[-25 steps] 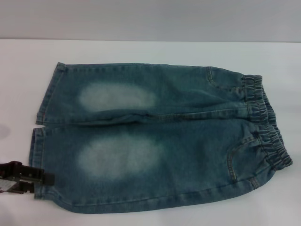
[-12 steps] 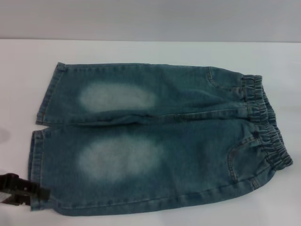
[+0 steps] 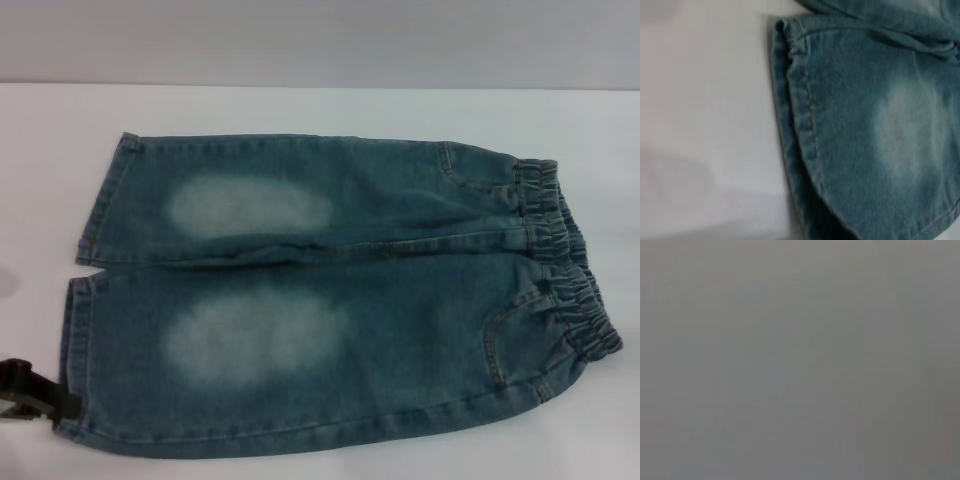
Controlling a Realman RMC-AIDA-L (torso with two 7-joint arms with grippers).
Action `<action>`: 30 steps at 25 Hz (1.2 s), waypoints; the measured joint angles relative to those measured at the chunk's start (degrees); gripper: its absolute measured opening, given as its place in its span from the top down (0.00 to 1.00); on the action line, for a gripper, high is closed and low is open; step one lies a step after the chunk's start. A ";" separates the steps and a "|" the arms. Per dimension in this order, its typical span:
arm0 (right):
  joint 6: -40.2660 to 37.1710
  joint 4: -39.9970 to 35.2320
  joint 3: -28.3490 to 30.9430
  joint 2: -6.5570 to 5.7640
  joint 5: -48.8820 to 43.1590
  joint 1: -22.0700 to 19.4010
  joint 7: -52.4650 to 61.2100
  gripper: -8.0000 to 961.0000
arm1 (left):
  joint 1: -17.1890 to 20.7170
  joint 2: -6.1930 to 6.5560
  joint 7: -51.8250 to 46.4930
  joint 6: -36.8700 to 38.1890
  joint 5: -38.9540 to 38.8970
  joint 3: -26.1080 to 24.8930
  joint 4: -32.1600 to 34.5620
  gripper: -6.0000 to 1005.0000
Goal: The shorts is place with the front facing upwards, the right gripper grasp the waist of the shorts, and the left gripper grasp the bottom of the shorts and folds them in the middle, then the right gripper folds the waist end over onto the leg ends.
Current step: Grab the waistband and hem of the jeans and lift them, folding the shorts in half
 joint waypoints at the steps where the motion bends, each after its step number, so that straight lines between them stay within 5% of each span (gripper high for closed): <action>1: 0.00 0.00 0.04 0.00 0.00 -0.04 0.00 0.31 | 0.09 0.02 -0.09 0.00 -0.14 -0.09 0.38 0.79; 5: 0.00 0.02 0.04 0.00 -0.05 -0.21 0.15 0.31 | 0.02 0.03 -0.18 0.69 -0.30 -0.27 0.71 0.97; 13: 0.06 -0.10 -0.27 -0.16 -0.48 -0.80 3.54 0.31 | -0.31 -0.04 -0.09 1.10 -0.38 -0.25 0.70 0.97; 17: 0.12 -2.03 -1.35 -0.87 -3.24 -1.35 12.28 0.31 | -0.53 -0.07 -0.06 0.50 -0.74 -0.29 0.70 0.97; 21: -0.35 -11.17 -4.05 -1.91 -13.93 -3.46 33.66 0.31 | -0.77 -0.18 -0.08 -0.41 -4.17 -0.65 0.72 0.97; 24: -2.01 -19.30 -6.71 -4.65 -25.57 -3.91 51.61 0.31 | -0.90 -0.18 -0.01 -1.11 -5.13 -0.80 0.75 0.97; 30: -15.07 -25.66 -9.62 -13.36 -46.48 -0.48 72.93 0.31 | -2.18 -0.05 0.30 -3.38 -5.43 -0.56 1.12 0.96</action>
